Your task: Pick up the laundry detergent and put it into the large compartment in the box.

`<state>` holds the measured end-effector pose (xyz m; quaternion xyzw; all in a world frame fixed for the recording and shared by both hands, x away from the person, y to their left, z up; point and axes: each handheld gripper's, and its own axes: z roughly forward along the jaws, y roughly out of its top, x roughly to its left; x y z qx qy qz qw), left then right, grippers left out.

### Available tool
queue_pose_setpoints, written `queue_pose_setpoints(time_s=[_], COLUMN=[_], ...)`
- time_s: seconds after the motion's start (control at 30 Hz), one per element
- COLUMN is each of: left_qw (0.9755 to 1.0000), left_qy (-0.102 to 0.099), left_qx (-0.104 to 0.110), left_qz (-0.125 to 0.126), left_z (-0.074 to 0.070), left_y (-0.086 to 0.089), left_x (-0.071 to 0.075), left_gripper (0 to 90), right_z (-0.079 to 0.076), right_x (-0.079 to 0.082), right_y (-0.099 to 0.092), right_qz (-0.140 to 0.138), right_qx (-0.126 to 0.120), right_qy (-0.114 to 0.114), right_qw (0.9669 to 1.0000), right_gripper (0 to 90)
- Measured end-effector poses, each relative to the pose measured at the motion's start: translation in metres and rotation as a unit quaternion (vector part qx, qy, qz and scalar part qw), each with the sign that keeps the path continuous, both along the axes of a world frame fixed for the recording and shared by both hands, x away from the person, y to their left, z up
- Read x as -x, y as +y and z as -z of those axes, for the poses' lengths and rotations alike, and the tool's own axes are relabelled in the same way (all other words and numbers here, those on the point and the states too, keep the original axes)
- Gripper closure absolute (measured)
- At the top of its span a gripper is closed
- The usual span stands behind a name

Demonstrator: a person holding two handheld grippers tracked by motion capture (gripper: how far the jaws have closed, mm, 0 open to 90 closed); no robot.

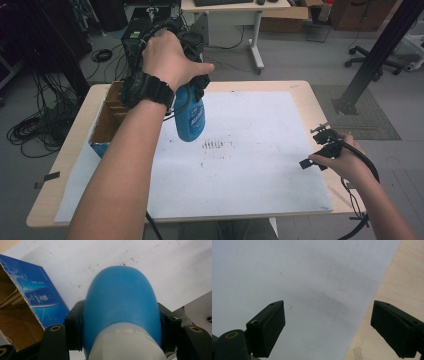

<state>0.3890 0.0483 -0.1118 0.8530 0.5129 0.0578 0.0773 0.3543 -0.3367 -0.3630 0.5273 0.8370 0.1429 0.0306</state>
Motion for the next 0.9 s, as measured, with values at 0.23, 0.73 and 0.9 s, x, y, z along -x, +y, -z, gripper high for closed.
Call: queue_pose_setpoints(time_s=[0.23, 0.73, 0.9], left_qw=[1.0, 0.9999, 0.9998], left_qy=[-0.003, -0.01, -0.015], left_qx=[-0.004, 0.003, 0.004], left_qz=[-0.001, -0.009, -0.016], left_z=[-0.007, -0.022, -0.027], left_y=[0.0, 0.007, 0.011], left_x=[-0.001, -0.004, -0.004], left_gripper=[37.6, 37.7, 37.6], right_z=[0.002, 0.003, 0.003], right_x=[-0.001, -0.001, -0.001], right_y=[-0.004, -0.008, -0.009], right_qz=[0.004, 0.008, 0.01], right_qx=[-0.001, -0.002, -0.003], right_qy=[0.001, 0.0, 0.0], right_qw=[1.0, 1.0, 0.9999], right_gripper=[12.0, 12.1, 12.1])
